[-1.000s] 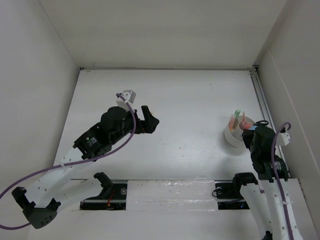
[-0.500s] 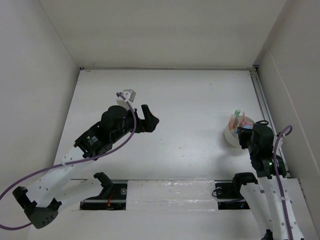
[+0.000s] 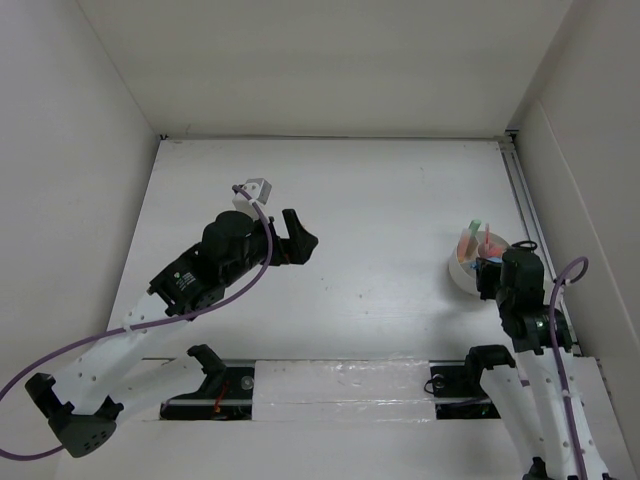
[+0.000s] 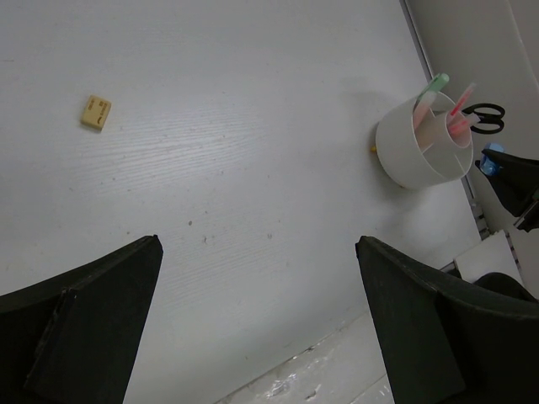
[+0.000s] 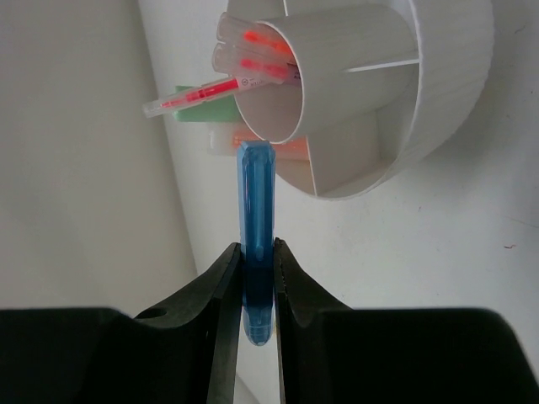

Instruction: Sort the stationery into containers

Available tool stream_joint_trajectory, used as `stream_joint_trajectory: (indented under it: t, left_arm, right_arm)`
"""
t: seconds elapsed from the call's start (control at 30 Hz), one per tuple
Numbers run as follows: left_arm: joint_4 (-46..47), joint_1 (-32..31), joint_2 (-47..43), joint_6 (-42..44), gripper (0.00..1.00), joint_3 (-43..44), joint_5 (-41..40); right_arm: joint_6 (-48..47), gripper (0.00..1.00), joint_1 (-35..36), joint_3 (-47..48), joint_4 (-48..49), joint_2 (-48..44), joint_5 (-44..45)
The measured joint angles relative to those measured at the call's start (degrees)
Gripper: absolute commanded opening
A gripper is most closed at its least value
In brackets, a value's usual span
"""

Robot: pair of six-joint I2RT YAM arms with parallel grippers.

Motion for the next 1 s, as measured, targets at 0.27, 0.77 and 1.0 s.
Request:
stream_joint_trajectory:
  t: [0.27, 0.77, 1.0]
  left_arm:
    - [0.0, 0.0, 0.0, 0.0, 1.0, 0.0, 0.0]
    - [0.0, 0.0, 0.0, 0.0, 1.0, 0.0, 0.0]
    - [0.0, 0.0, 0.0, 0.0, 1.0, 0.0, 0.0]
  right_arm:
    - [2.9, 0.0, 0.0, 0.0, -0.1, 0.2, -0.9]
    - [6.2, 0.0, 0.0, -3.9, 0.4, 0.2, -2.3]
    - [6.8, 0.0, 0.0, -9.2, 2.0, -3.8, -2.4]
